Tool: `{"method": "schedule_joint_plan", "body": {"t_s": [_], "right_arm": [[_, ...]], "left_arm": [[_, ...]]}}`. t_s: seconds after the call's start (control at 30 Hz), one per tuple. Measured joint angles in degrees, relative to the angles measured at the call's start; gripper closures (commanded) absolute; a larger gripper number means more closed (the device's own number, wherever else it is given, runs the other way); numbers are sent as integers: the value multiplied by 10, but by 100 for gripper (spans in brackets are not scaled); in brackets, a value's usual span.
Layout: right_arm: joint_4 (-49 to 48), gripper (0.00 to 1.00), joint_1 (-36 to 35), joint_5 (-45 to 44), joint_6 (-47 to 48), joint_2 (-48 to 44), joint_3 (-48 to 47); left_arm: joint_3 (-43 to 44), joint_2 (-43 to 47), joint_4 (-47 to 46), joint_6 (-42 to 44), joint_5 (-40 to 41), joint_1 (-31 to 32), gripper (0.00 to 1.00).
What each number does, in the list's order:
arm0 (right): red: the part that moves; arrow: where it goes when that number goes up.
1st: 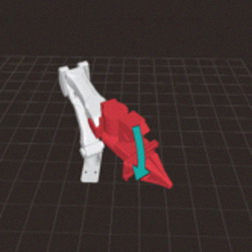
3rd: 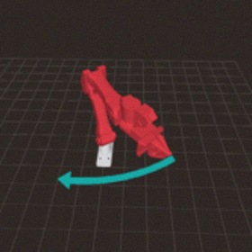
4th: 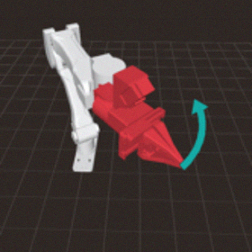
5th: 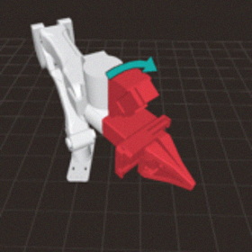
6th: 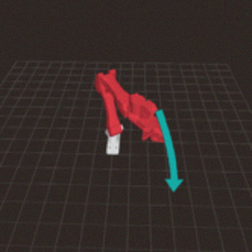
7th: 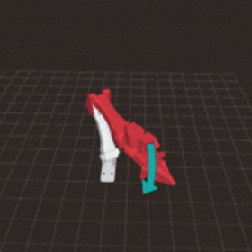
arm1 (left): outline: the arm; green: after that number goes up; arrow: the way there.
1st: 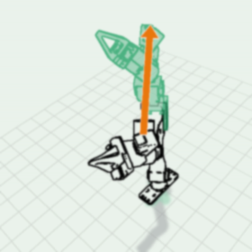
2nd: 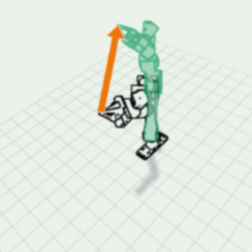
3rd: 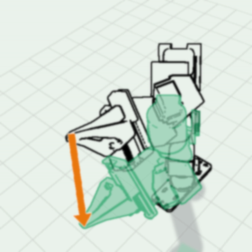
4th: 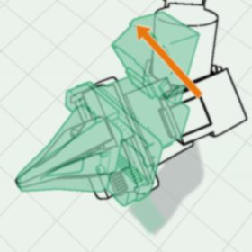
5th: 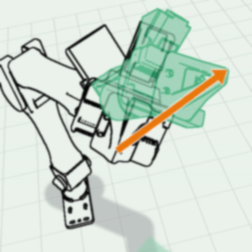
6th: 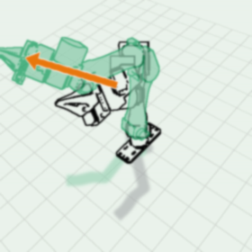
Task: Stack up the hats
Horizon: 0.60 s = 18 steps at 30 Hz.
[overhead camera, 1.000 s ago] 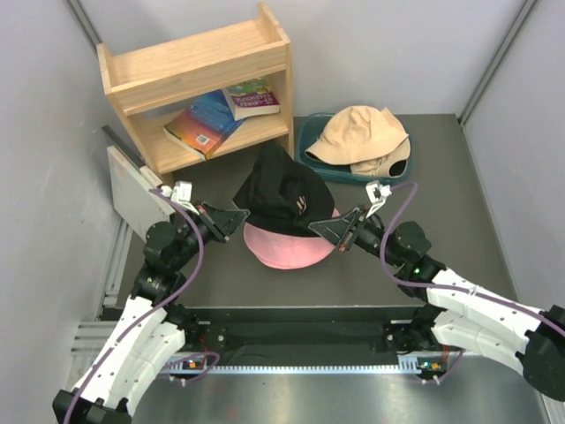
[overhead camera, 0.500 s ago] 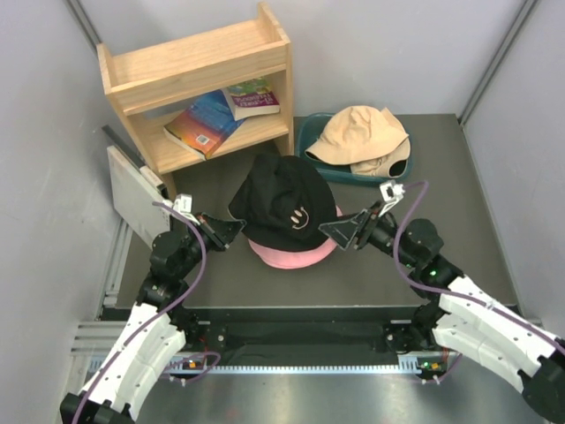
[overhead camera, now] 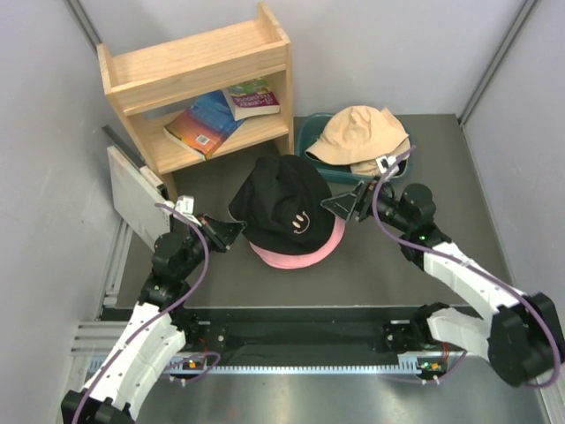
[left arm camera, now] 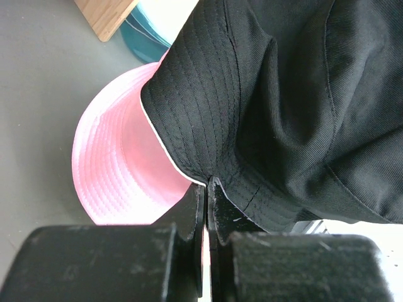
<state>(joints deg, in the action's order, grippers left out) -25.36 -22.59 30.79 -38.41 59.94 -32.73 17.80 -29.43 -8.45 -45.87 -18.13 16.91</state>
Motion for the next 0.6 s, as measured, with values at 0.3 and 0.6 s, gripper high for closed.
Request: {"method": "schedule_joint_plan", "body": {"t_s": [0.3, 0.6], "right_arm": [[-119, 23, 3, 73, -38, 115, -54], [-154, 100, 4, 94, -73, 201, -92]], "left_arm": [[0, -5, -2, 10, 0, 0, 100], [-7, -23, -16, 16, 0, 0, 100]]}}
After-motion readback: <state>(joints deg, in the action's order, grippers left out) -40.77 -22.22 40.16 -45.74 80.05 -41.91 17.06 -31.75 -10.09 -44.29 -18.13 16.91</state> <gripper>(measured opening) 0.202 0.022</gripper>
